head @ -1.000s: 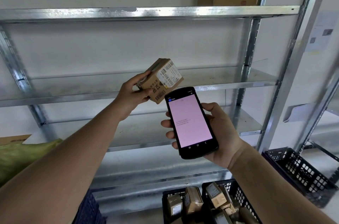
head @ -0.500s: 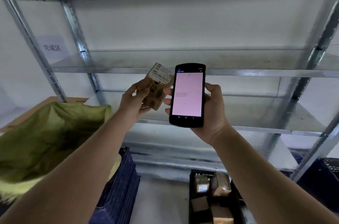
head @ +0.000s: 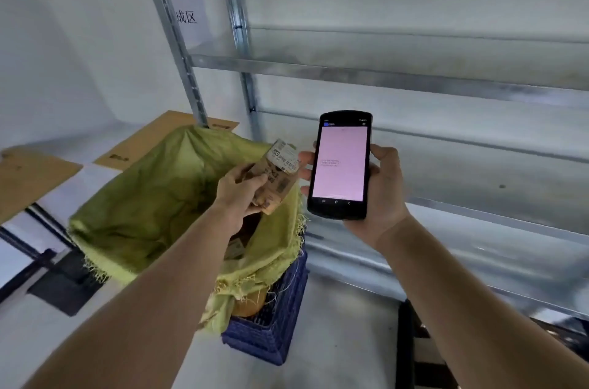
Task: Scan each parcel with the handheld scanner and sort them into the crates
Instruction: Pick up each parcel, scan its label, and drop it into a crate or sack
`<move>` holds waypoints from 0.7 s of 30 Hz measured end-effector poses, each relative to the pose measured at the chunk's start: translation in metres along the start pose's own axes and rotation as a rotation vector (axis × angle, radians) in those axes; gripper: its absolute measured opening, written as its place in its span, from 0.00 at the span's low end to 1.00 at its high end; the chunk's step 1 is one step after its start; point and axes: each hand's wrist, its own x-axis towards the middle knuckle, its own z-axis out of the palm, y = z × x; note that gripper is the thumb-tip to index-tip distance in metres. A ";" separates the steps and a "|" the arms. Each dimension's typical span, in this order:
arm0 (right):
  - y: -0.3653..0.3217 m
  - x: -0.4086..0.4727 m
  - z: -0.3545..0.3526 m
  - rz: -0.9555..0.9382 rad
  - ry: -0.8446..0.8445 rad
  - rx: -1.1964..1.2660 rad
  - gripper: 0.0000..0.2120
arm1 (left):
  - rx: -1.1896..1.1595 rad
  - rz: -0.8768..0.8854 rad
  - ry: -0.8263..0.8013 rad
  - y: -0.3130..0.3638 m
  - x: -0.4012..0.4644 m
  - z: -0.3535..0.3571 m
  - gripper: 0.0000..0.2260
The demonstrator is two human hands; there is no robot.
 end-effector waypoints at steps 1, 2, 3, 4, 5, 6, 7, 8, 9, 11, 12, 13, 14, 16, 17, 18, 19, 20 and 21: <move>0.012 0.015 0.008 0.010 0.019 -0.001 0.39 | -0.006 -0.035 0.009 -0.007 0.016 -0.013 0.18; 0.022 0.029 0.014 0.020 0.041 0.004 0.37 | -0.009 -0.065 0.018 -0.014 0.032 -0.024 0.17; 0.032 0.042 0.019 0.030 0.065 0.011 0.35 | -0.010 -0.088 0.033 -0.021 0.047 -0.034 0.17; 0.040 0.052 0.023 0.038 0.087 0.019 0.34 | -0.011 -0.105 0.053 -0.028 0.062 -0.043 0.16; 0.047 0.062 0.026 0.043 0.102 0.028 0.34 | -0.004 -0.120 0.078 -0.034 0.074 -0.051 0.17; 0.053 0.071 0.028 0.048 0.111 0.033 0.34 | 0.014 -0.135 0.110 -0.042 0.087 -0.059 0.17; 0.058 0.079 0.030 0.053 0.119 0.029 0.33 | 0.047 -0.151 0.144 -0.050 0.097 -0.066 0.17; 0.062 0.086 0.031 0.062 0.128 0.017 0.33 | 0.079 -0.170 0.173 -0.058 0.106 -0.071 0.17; 0.067 0.092 0.032 0.072 0.139 0.007 0.33 | 0.103 -0.189 0.195 -0.066 0.113 -0.076 0.17; 0.074 0.103 0.031 0.088 0.163 -0.009 0.33 | 0.120 -0.224 0.214 -0.081 0.124 -0.081 0.17; 0.079 0.108 0.029 0.095 0.175 -0.018 0.33 | 0.124 -0.244 0.215 -0.087 0.128 -0.083 0.18; 0.083 0.113 0.027 0.103 0.185 -0.023 0.32 | 0.129 -0.262 0.219 -0.092 0.131 -0.084 0.19; 0.087 0.117 0.024 0.110 0.192 -0.020 0.32 | 0.132 -0.275 0.219 -0.093 0.131 -0.084 0.20; 0.094 0.122 0.019 0.114 0.204 -0.007 0.31 | 0.143 -0.273 0.220 -0.093 0.133 -0.083 0.20; 0.097 0.123 0.017 0.112 0.213 -0.006 0.31 | 0.159 -0.261 0.209 -0.091 0.134 -0.082 0.20; 0.099 0.123 0.015 0.108 0.223 -0.007 0.31 | 0.172 -0.246 0.183 -0.087 0.135 -0.079 0.19; 0.100 0.122 0.012 0.100 0.233 -0.006 0.31 | 0.186 -0.231 0.146 -0.081 0.136 -0.074 0.19; 0.099 0.121 0.010 0.090 0.247 -0.004 0.31 | 0.181 -0.221 0.102 -0.075 0.137 -0.068 0.19; 0.098 0.119 0.006 0.077 0.265 -0.003 0.31 | 0.159 -0.223 0.056 -0.067 0.136 -0.060 0.20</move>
